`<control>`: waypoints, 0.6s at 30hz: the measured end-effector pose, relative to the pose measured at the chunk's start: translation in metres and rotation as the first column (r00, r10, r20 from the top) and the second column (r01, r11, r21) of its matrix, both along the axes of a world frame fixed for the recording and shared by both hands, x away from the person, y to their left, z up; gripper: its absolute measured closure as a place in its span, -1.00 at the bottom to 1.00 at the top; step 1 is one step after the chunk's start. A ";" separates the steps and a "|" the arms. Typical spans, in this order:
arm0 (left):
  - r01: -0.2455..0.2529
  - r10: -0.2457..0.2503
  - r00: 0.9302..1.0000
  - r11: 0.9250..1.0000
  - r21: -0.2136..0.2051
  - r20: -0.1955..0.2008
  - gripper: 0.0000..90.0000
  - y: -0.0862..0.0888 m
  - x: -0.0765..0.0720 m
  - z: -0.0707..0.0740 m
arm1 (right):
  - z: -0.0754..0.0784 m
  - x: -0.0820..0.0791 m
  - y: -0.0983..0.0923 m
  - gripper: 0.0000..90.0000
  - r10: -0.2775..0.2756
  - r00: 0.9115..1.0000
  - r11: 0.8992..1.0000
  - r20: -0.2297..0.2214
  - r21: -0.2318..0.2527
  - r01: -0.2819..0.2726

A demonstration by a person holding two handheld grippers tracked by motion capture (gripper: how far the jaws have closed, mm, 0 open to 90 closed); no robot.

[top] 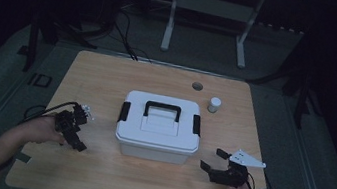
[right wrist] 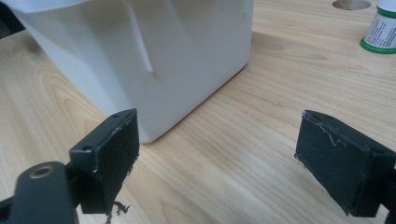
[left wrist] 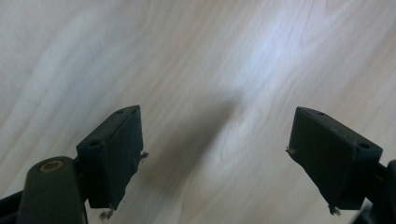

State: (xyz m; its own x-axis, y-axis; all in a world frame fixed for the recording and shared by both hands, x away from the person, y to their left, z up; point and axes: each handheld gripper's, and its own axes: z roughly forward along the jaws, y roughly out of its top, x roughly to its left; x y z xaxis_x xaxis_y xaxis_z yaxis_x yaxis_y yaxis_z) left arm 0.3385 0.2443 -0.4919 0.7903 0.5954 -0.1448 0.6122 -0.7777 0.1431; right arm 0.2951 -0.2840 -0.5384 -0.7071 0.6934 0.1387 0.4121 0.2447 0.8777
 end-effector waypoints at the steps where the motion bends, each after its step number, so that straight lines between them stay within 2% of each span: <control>1: 0.006 -0.006 1.000 1.000 0.009 -0.014 -0.61 0.000 0.000 0.001 | 0.000 -0.001 0.000 -0.70 0.005 1.000 1.000 0.000 -0.007 -0.005; 5: 0.014 -0.011 0.999 0.998 0.056 -0.047 -0.61 0.002 0.001 0.002 | -0.002 -0.004 -0.002 -0.70 0.006 1.000 1.000 -0.003 -0.011 -0.006; 8: 0.009 -0.004 0.997 0.997 0.073 -0.072 -0.61 0.005 0.002 0.005 | -0.003 -0.005 -0.004 -0.70 0.003 1.000 1.000 -0.006 -0.014 -0.003; 10: 0.007 0.000 0.996 0.998 0.069 -0.089 -0.61 0.008 0.002 0.010 | -0.003 -0.006 -0.005 -0.70 -0.001 1.000 1.000 -0.008 -0.016 0.000; 12: 0.006 0.000 0.997 0.998 0.067 -0.083 -0.61 0.011 0.003 0.017 | -0.003 -0.007 -0.006 -0.70 -0.004 1.000 1.000 -0.006 -0.016 0.004; 16: 0.020 -0.018 0.997 0.999 0.035 -0.070 -0.60 0.014 0.005 0.036 | -0.005 -0.008 -0.007 -0.70 -0.005 1.000 1.000 -0.014 -0.015 0.005; 18: 0.028 -0.026 0.998 0.999 0.033 -0.052 -0.60 0.013 0.005 0.045 | -0.006 -0.008 -0.006 -0.70 -0.002 1.000 1.000 -0.023 -0.019 0.001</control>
State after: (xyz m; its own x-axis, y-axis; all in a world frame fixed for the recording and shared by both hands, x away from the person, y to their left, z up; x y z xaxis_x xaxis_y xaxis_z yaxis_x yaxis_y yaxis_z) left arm 0.3437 0.2573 -0.4466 0.7982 0.5793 -0.1655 0.5968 -0.7979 0.0853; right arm 0.2874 -0.2904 -0.5449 -0.7028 0.6972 0.1417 0.4324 0.2603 0.8633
